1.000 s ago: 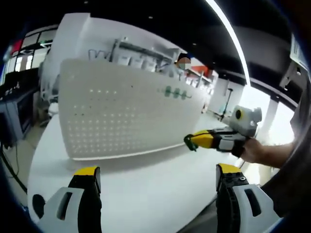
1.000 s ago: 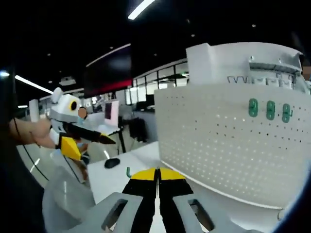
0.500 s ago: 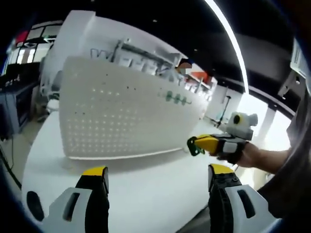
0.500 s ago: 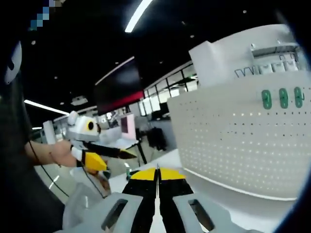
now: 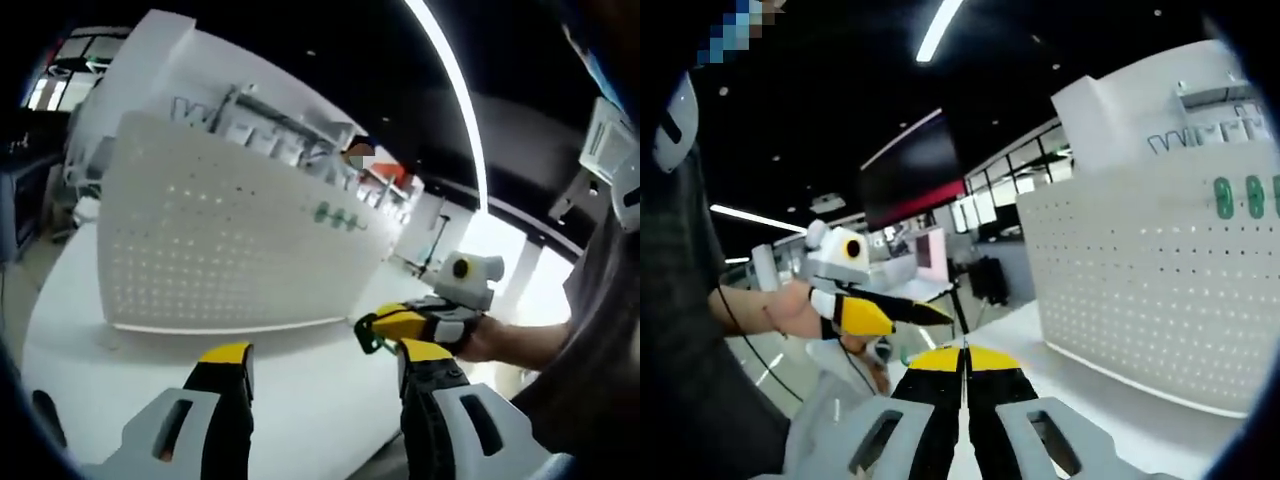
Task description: Insert the hook assembly into the mounting plate slot until the hook locks in place.
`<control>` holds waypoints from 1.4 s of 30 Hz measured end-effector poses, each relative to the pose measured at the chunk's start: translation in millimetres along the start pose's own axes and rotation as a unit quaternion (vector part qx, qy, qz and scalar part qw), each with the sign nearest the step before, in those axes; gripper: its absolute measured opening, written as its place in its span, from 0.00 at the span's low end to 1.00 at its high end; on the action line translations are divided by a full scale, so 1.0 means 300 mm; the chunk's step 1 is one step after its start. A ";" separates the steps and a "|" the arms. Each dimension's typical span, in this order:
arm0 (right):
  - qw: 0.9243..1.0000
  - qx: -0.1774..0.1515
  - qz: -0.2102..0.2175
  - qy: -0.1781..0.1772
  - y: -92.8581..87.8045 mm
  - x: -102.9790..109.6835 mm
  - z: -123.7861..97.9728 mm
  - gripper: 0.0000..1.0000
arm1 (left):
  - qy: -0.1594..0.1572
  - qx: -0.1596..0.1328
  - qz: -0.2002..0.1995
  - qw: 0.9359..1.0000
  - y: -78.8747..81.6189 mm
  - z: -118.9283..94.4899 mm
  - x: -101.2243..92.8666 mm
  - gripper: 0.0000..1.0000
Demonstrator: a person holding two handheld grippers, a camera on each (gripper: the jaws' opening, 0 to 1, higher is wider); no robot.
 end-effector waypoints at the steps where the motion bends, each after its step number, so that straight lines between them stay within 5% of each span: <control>1: 1.000 0.000 -0.001 0.003 0.000 0.003 0.001 0.00 | -0.006 -0.005 -0.009 1.000 0.002 0.000 -0.005 0.58; 4: 1.000 0.003 0.001 0.022 -0.001 0.021 0.002 0.00 | -0.025 -0.018 -0.034 0.999 0.011 0.000 -0.014 0.56; 14: 0.998 0.000 0.025 0.065 -0.004 0.047 0.002 0.00 | -0.051 -0.017 -0.024 0.998 0.022 0.020 -0.039 0.43; 28: 0.994 -0.007 0.009 0.111 0.017 0.072 0.005 0.00 | -0.110 -0.024 -0.025 0.993 0.037 0.050 -0.089 0.20; 42: 0.986 -0.027 0.066 0.152 0.039 0.077 0.010 0.00 | -0.153 -0.051 -0.049 0.986 0.049 0.043 -0.104 0.06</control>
Point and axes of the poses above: the point that each gripper's makers call its tool centre point, and the gripper's own axes: z roughly forward along the fingers, x roughly to its left, y roughly out of its top, the point moved 4 cm from there along -z, roughly backward along the fingers, and after that the axes turned 9 degrees about z, right-handed, at the moved point
